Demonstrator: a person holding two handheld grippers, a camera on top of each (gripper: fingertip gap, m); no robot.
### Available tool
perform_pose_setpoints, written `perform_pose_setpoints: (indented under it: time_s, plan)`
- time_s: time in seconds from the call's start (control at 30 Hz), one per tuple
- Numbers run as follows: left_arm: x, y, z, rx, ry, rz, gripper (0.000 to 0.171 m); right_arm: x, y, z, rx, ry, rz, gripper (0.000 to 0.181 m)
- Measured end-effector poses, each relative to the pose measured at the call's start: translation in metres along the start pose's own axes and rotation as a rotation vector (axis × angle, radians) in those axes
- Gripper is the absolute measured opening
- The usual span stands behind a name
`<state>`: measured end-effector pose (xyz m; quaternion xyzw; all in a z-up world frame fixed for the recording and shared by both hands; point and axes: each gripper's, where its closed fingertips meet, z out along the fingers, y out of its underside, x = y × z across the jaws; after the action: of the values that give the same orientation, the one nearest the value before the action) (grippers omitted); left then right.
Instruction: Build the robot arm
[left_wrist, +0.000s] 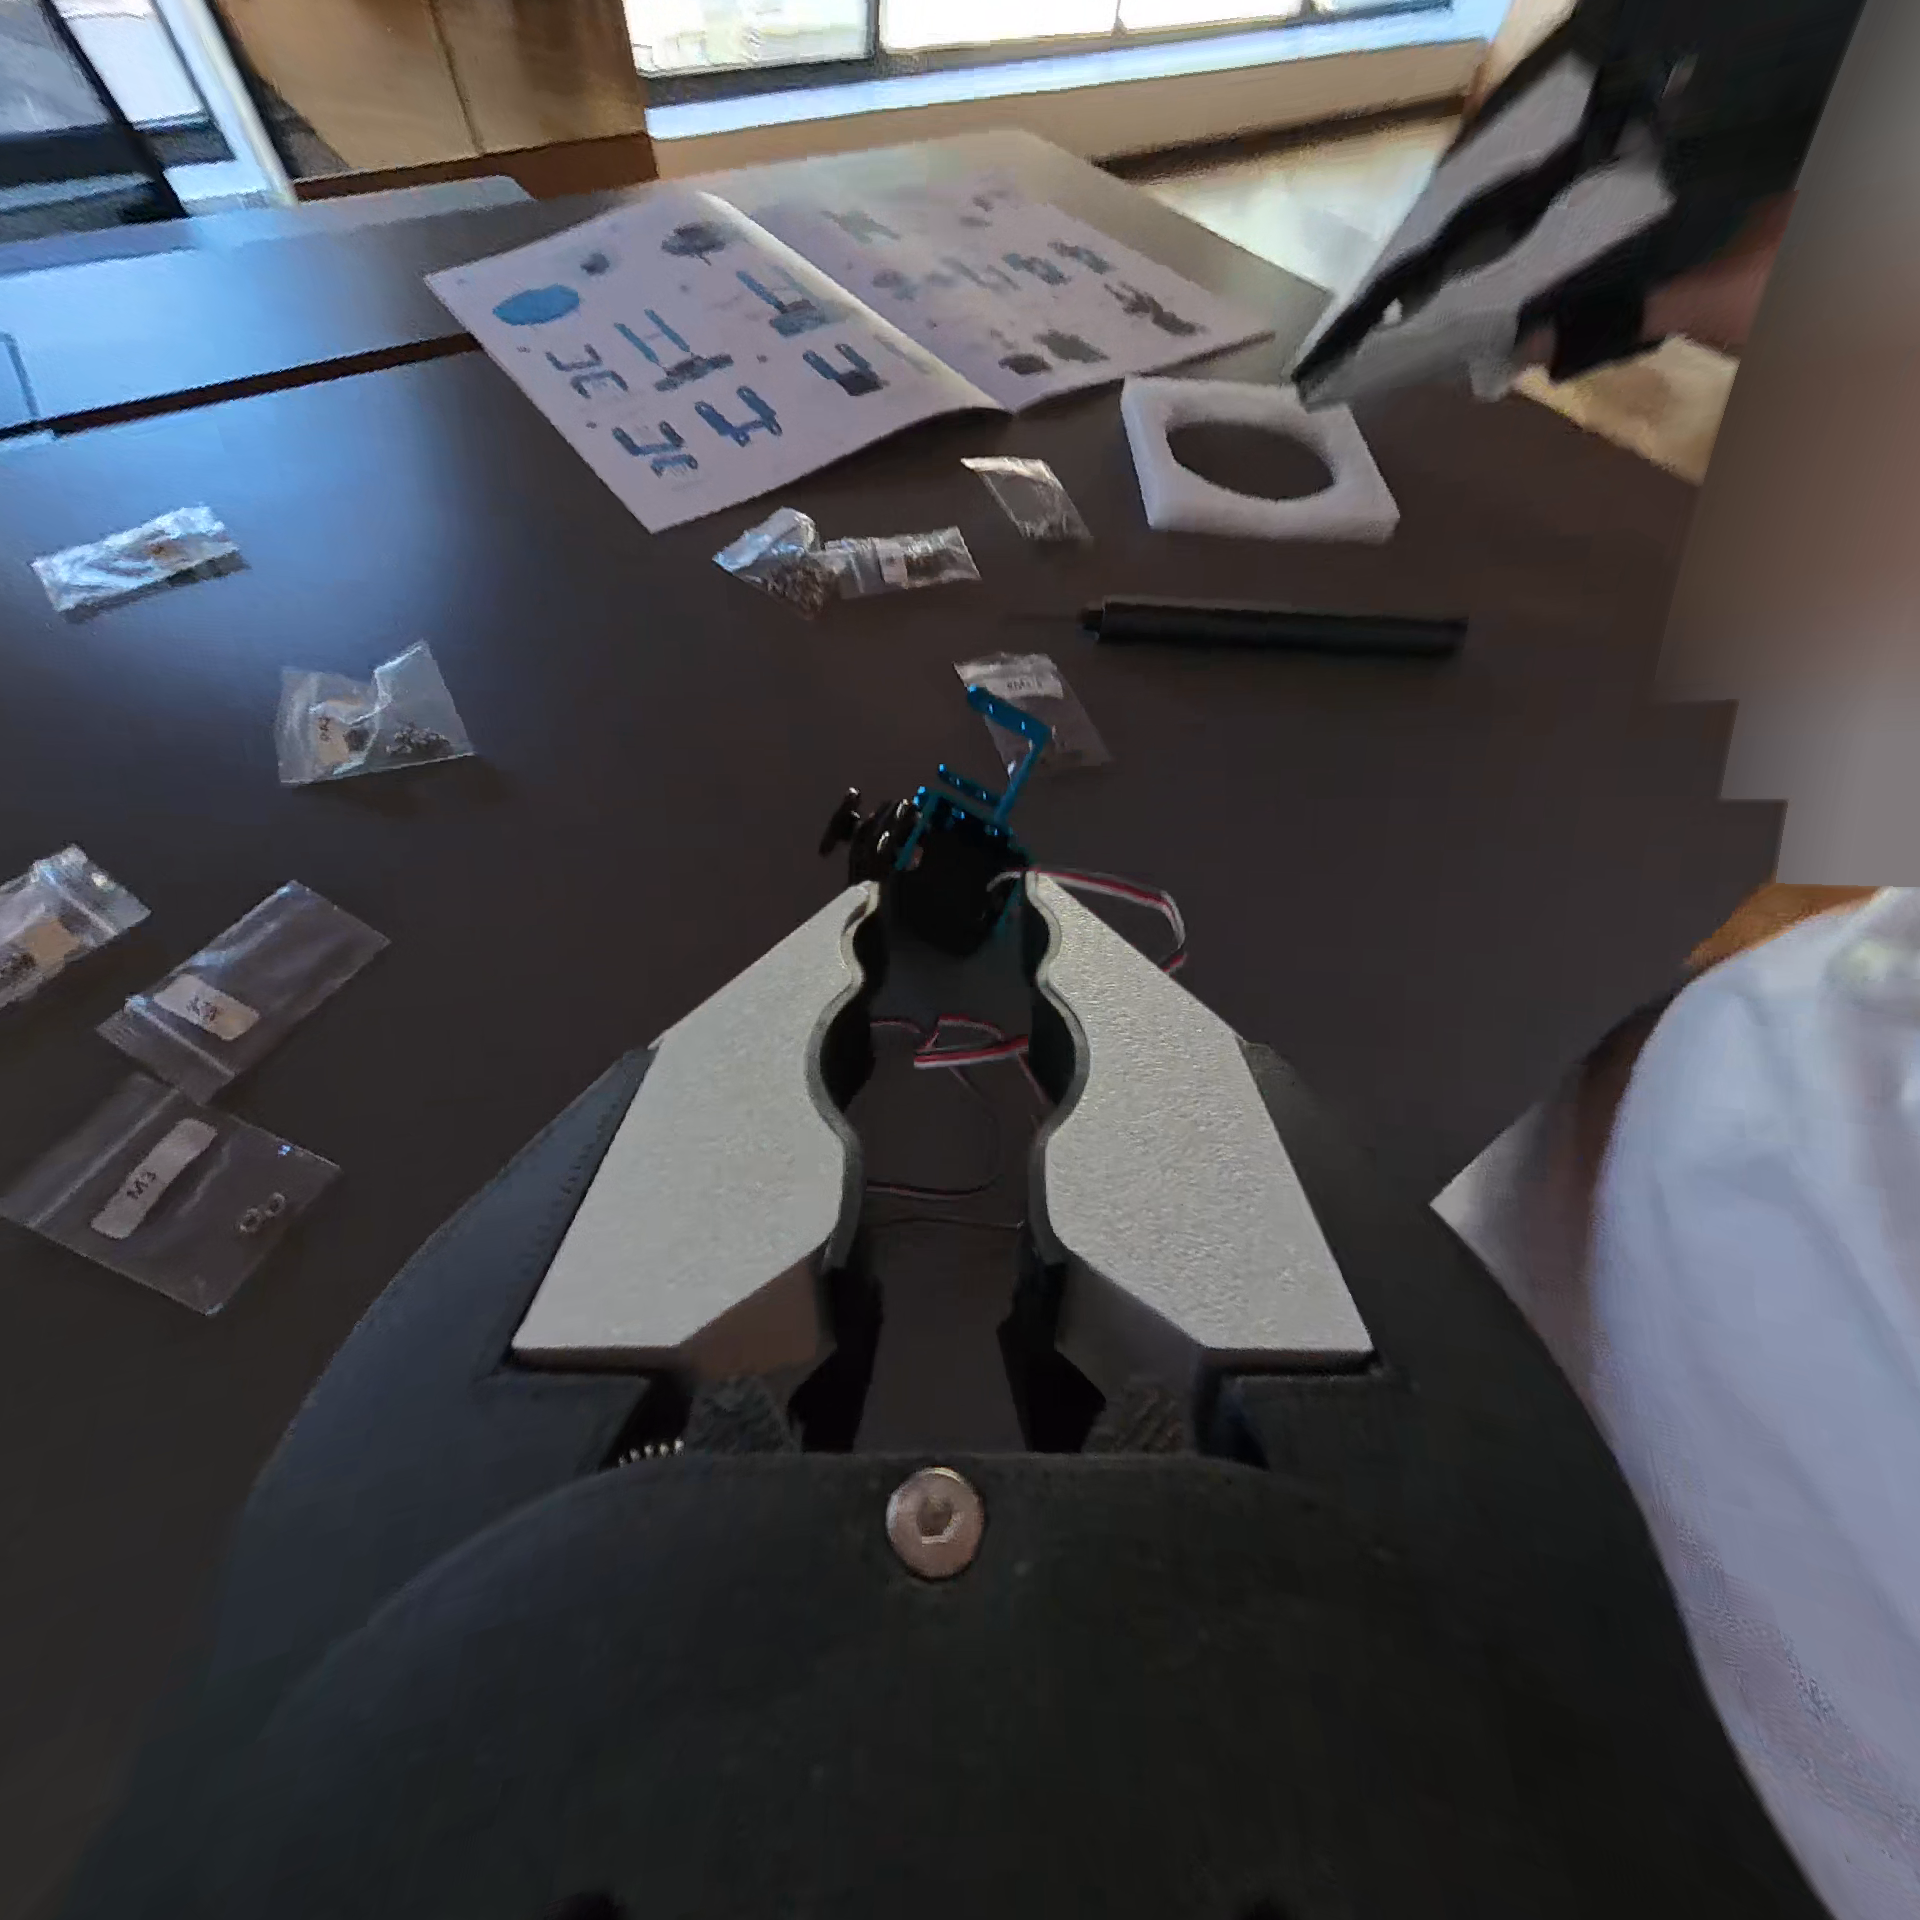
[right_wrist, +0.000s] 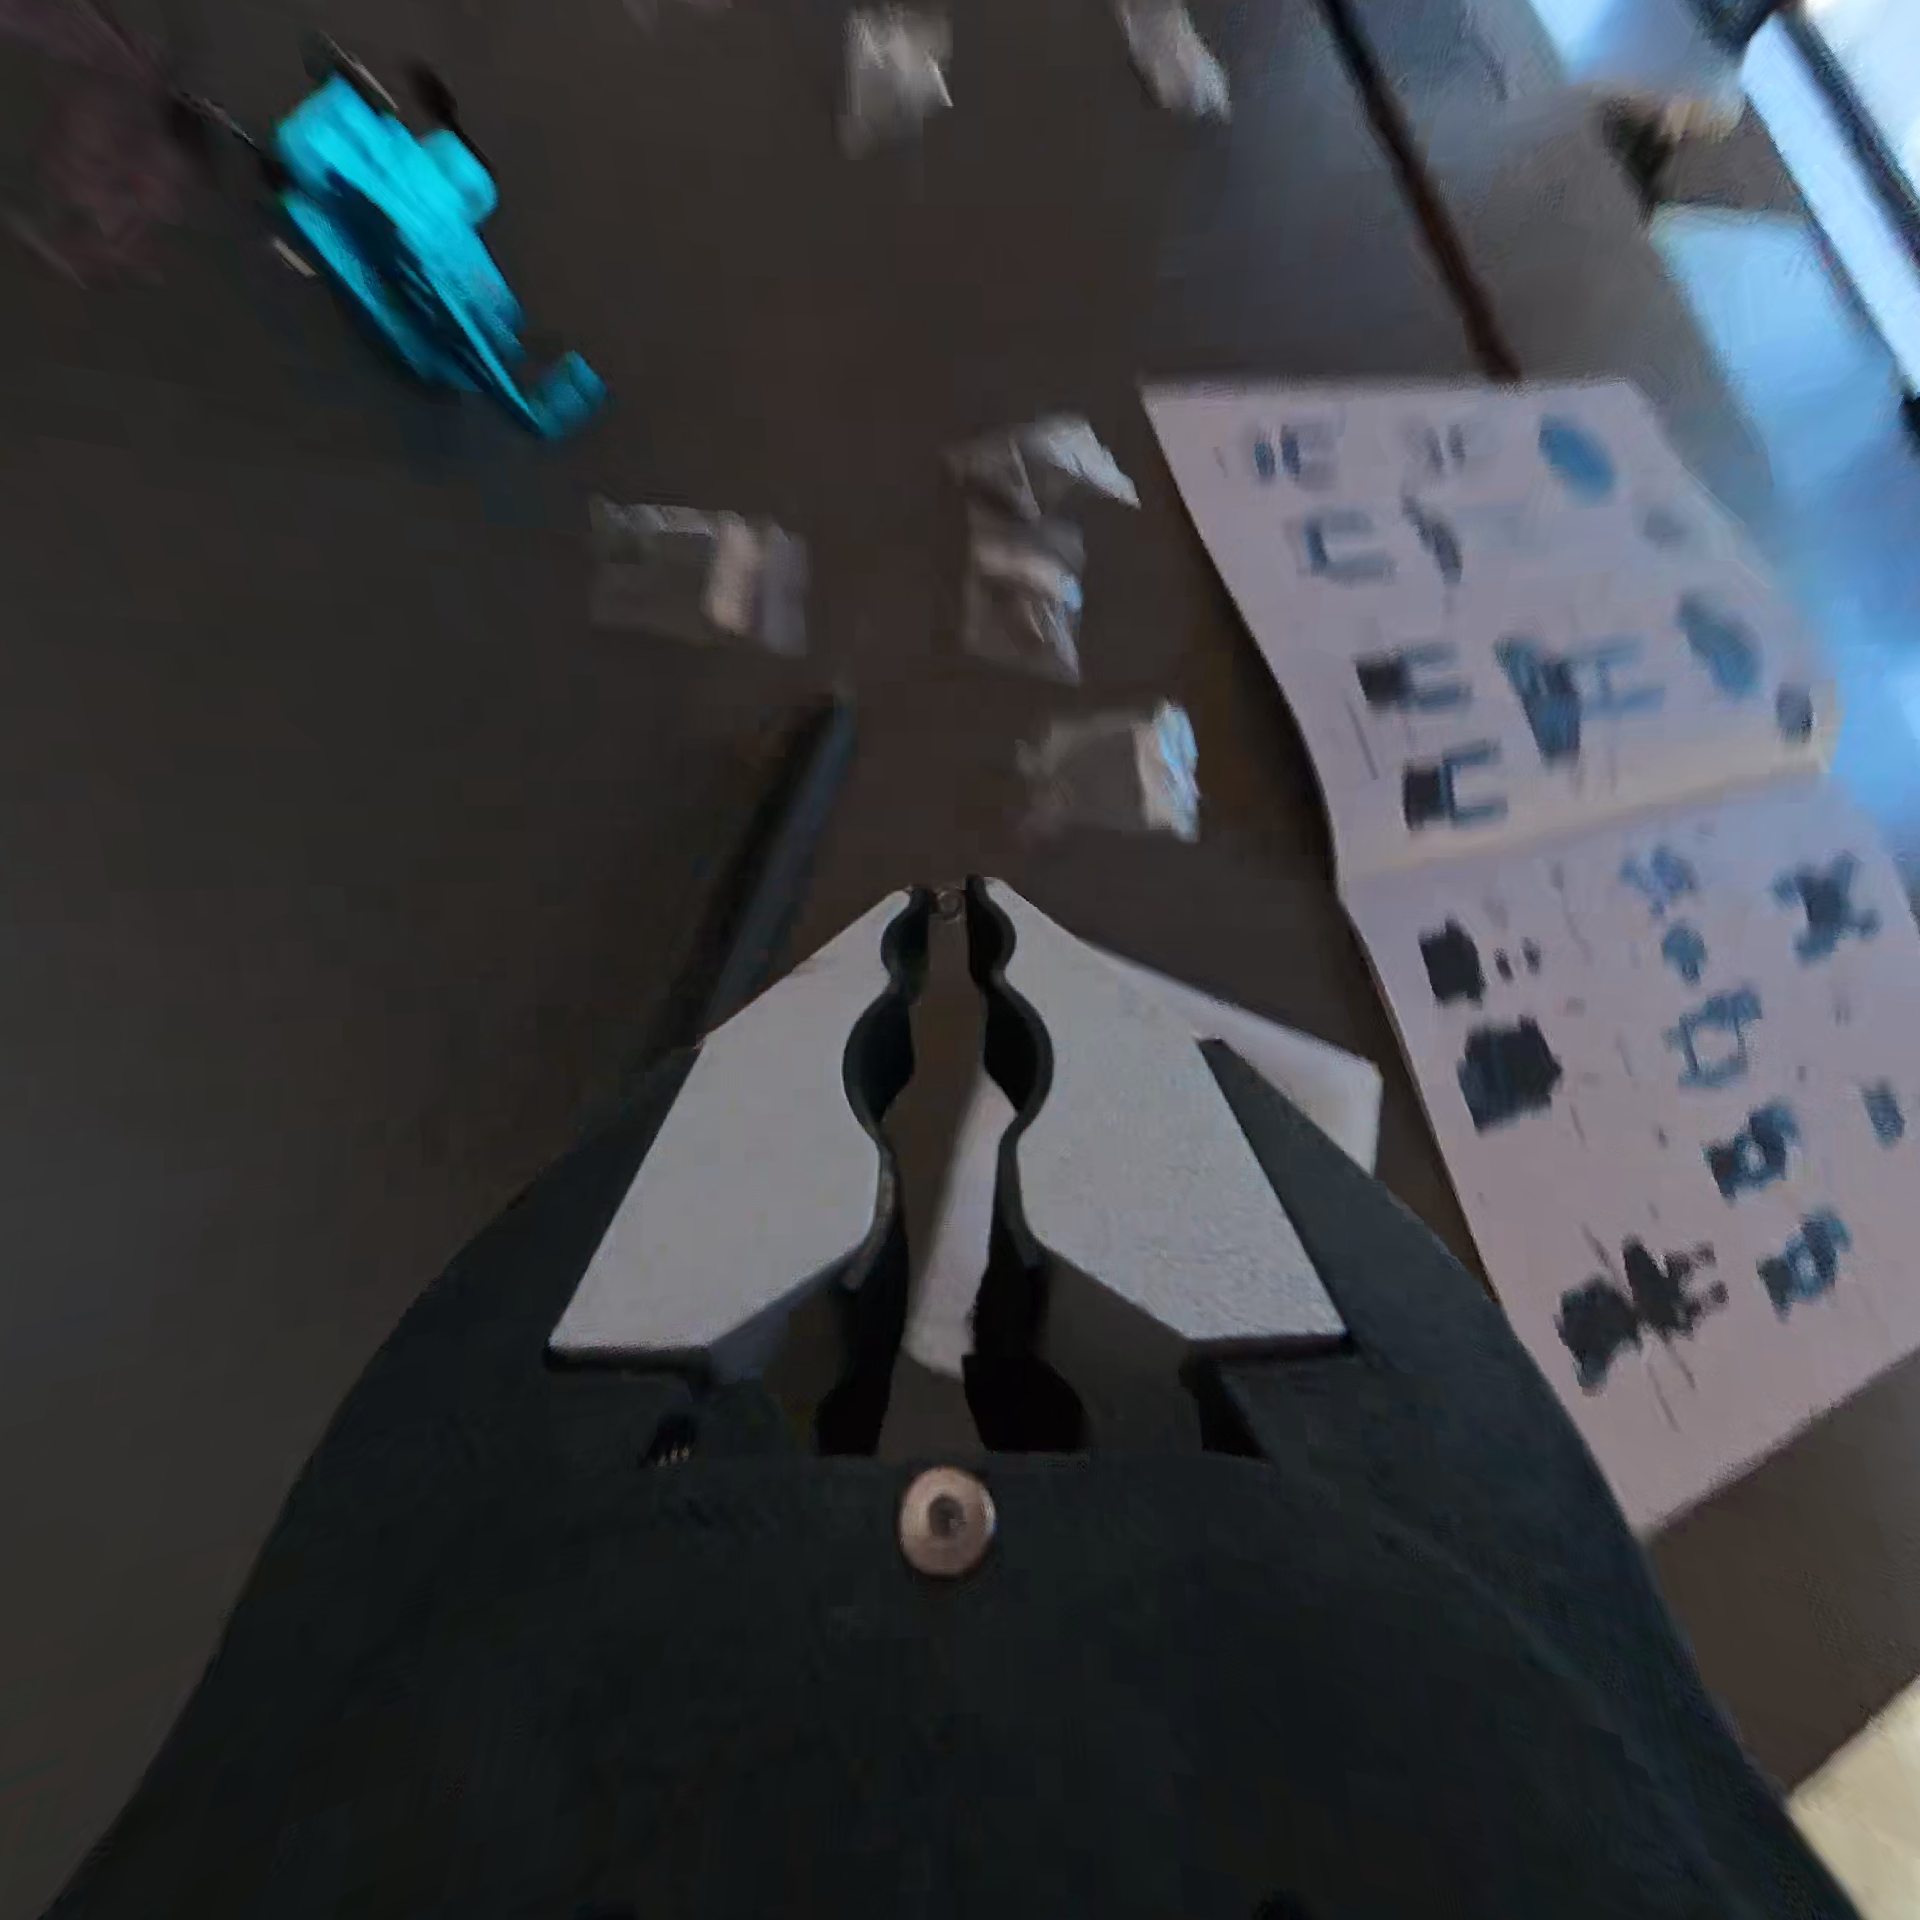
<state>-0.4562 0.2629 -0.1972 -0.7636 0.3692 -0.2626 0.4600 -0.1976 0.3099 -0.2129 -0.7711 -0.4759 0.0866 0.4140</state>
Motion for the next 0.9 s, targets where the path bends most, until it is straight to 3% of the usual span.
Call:
perform_pose_setpoints:
  time_s: [0.13, 0.2, 0.37, 0.5, 0.6, 0.73, 0.9]
  plan:
    - [-0.012, 0.014, 0.01, -0.085, 0.101, 0.148, 0.026, -0.075, -0.066, 0.014, 0.189, -0.056, -0.036, 0.007]
    - [-0.016, 0.01, 0.015, -0.07, 0.186, 0.172, 0.024, -0.106, -0.092, 0.027, 0.259, -0.099, 0.011, 0.006]
    - [-0.03, 0.004, 0.022, -0.047, 0.478, 0.206, 0.017, -0.124, -0.134, 0.063, 0.337, 0.028, 0.093, 0.006]
    - [-0.03, 0.012, 0.024, -0.102, 0.651, 0.32, 0.021, -0.127, -0.144, 0.079, 0.33, 0.15, 0.25, 0.007]
    - [-0.033, 0.011, 0.035, -0.055, 0.629, 0.396, 0.021, -0.128, -0.137, 0.082, 0.302, 0.239, 0.339, 0.007]
    - [-0.017, 0.006, 0.043, -0.078, 0.696, 0.32, 0.023, -0.136, -0.123, 0.071, 0.24, 0.372, 0.413, 0.007]
    - [-0.013, 0.007, 0.056, -0.151, 0.647, 0.347, 0.018, -0.148, -0.109, 0.067, 0.2, 0.444, 0.464, 0.007]
